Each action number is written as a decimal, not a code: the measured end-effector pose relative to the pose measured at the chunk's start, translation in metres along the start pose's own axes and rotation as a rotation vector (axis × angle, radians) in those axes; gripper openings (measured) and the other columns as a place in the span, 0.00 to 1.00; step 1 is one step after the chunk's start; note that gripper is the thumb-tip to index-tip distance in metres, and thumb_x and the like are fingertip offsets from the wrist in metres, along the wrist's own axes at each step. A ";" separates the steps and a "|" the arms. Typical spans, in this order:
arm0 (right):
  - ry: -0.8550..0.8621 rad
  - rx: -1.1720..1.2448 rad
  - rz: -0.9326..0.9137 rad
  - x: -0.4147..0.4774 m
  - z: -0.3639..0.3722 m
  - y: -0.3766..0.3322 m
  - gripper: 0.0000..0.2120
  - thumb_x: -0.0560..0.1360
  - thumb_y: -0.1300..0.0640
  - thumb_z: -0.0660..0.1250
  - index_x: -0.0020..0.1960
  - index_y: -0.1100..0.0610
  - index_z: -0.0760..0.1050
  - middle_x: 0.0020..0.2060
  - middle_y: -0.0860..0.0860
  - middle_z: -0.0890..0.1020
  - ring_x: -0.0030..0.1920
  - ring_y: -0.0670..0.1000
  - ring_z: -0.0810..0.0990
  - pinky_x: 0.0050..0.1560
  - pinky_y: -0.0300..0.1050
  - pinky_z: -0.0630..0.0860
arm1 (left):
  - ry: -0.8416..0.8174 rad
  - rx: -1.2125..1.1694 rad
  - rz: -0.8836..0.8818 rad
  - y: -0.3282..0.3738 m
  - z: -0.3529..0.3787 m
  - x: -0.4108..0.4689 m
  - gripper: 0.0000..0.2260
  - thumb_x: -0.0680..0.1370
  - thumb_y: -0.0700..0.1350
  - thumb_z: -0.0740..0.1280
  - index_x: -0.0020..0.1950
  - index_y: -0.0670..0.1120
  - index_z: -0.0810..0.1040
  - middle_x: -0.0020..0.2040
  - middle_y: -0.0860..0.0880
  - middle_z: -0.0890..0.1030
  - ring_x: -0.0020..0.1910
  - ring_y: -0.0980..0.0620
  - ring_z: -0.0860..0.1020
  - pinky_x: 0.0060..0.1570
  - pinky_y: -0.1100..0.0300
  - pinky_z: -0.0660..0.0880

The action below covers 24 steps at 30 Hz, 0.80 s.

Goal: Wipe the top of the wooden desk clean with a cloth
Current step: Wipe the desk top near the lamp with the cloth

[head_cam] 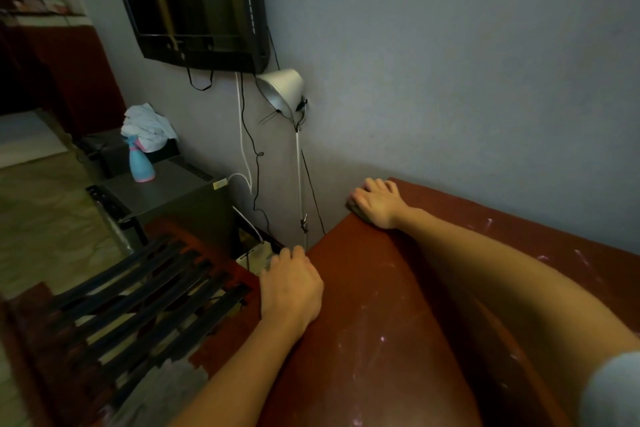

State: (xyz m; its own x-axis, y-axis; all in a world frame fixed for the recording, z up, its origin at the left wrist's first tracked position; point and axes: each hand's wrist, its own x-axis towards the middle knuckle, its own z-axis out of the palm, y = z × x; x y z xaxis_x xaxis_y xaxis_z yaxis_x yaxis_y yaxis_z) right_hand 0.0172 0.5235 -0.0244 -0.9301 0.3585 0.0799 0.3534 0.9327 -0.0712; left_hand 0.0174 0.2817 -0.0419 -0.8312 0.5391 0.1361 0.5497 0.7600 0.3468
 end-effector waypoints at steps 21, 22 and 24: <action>-0.112 -0.114 -0.037 0.017 0.004 0.013 0.22 0.84 0.51 0.45 0.76 0.53 0.57 0.75 0.52 0.60 0.77 0.53 0.51 0.74 0.61 0.42 | -0.136 0.031 0.424 -0.005 0.002 0.010 0.23 0.84 0.54 0.46 0.79 0.55 0.46 0.78 0.59 0.45 0.76 0.62 0.44 0.72 0.59 0.38; -0.106 -0.123 0.004 0.018 0.003 0.022 0.22 0.84 0.51 0.45 0.76 0.54 0.56 0.76 0.52 0.58 0.77 0.53 0.50 0.74 0.61 0.42 | -0.135 0.032 0.426 -0.005 0.001 0.010 0.24 0.84 0.55 0.46 0.78 0.56 0.45 0.78 0.59 0.45 0.75 0.62 0.44 0.71 0.59 0.37; -0.082 -0.090 0.097 0.017 0.002 0.038 0.23 0.84 0.50 0.43 0.77 0.54 0.53 0.77 0.50 0.54 0.77 0.52 0.48 0.74 0.61 0.41 | -0.136 0.028 0.436 -0.004 0.001 0.010 0.24 0.83 0.57 0.47 0.78 0.56 0.45 0.78 0.59 0.45 0.75 0.62 0.43 0.70 0.60 0.36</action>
State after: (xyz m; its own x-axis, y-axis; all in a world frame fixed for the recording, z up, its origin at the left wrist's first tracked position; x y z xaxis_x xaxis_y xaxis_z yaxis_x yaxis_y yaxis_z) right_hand 0.0143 0.5653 -0.0280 -0.8950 0.4460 -0.0046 0.4459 0.8949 0.0150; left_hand 0.0071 0.2840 -0.0430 -0.5042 0.8522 0.1401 0.8494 0.4601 0.2585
